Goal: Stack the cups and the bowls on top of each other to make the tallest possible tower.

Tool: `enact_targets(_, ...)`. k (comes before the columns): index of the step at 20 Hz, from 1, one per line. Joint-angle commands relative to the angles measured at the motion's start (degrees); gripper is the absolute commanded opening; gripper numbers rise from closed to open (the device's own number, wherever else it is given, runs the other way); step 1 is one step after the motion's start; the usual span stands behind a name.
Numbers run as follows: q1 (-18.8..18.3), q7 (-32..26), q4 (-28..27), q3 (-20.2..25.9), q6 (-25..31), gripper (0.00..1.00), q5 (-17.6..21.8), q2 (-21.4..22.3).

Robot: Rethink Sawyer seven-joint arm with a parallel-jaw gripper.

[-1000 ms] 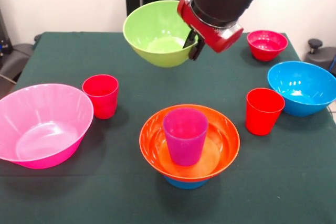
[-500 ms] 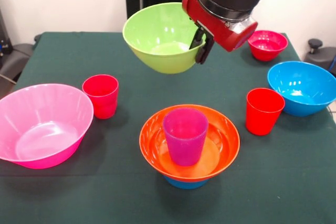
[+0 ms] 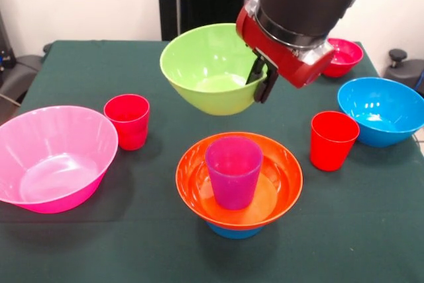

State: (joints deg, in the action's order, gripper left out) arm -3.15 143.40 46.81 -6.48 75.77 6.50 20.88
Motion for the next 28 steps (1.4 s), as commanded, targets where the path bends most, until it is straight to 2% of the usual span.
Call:
enact_targets(1, 0.20, 3.58, -3.91, 2.48, 7.30, 0.00, -0.93, -2.08)
enact_targets(14, -0.37, 3.48, -17.20, 2.28, 20.83, 0.00, -3.20, -5.23)
enact_targets(28, -1.51, 3.35, -31.41, 0.58, 26.58, 0.00, -4.28, -12.78)
